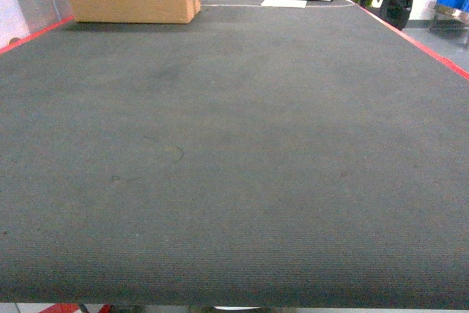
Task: Sort blue parts and orange caps into right shelf containers
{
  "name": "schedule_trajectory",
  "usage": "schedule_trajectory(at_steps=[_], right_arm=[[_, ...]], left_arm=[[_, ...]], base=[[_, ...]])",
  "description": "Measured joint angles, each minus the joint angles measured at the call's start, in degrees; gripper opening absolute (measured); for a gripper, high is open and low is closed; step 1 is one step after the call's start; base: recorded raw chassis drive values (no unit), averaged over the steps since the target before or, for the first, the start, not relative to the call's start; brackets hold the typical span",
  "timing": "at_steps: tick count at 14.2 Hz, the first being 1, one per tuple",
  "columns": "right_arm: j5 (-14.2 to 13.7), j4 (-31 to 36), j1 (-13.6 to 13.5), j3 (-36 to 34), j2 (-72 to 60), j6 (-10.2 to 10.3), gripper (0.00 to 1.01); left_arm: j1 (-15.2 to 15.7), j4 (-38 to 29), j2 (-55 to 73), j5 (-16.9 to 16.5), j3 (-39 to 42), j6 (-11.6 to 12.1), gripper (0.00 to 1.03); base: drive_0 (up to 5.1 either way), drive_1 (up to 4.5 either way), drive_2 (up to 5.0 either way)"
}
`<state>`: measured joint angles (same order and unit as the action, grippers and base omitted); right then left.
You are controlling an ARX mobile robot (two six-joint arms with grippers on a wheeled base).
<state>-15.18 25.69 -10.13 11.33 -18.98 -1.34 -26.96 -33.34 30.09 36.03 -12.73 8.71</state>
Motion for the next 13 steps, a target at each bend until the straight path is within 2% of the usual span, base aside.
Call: schedule_trajectory(at_steps=[1, 2, 3, 4, 6, 7, 11, 12, 13], right_arm=[[-0.3, -0.6, 0.1, 0.1, -0.2, 0.0, 0.44], [3.5, -10.7, 1.3, 2.6, 0.4, 0.3, 0.44], [10.5, -19.1, 6.1, 4.0, 1.6, 0.5, 0.44], [13.6, -23.4, 10.0, 2.9, 3.3, 0.6, 0.44], [15.3, -24.5, 10.1, -0.3, 5.5, 0.9, 0.44], [15.3, -28.1, 10.1, -1.4, 9.2, 0.9, 0.44], [15.2, -27.1, 10.1, -5.1, 13.5, 0.9, 0.44], [15.2, -27.1, 10.1, -5.7, 13.6, 0.9, 0.44], [15.1, -26.5, 10.1, -6.4, 14.8, 0.9, 0.44]], left_arm=[[0.0, 0.3, 0.4, 0.0, 0.0, 0.4, 0.43], [1.8, 10.3, -1.5, -4.8, -1.7, -1.3, 0.43], [5.7, 18.9, -4.8, -12.0, -2.0, -4.5, 0.43], [8.3, 23.2, -7.1, -15.8, -0.8, -6.1, 0.43], [12.7, 24.3, -10.0, -21.5, 2.4, -7.5, 0.43], [14.3, 24.4, -11.3, -23.3, 3.6, -7.9, 0.43], [20.7, 25.6, -16.1, -29.7, 6.9, -8.3, 0.43], [25.1, 26.0, -17.1, -34.7, 7.7, -8.3, 0.43], [27.5, 26.2, -18.3, -35.0, 8.5, -8.5, 0.43]], base=[[0.0, 0.00, 0.0], [0.0, 0.00, 0.0], [0.0, 0.00, 0.0], [0.0, 0.00, 0.0], [0.0, 0.00, 0.0], [0.0, 0.00, 0.0], [0.0, 0.00, 0.0], [0.0, 0.00, 0.0], [0.0, 0.00, 0.0]])
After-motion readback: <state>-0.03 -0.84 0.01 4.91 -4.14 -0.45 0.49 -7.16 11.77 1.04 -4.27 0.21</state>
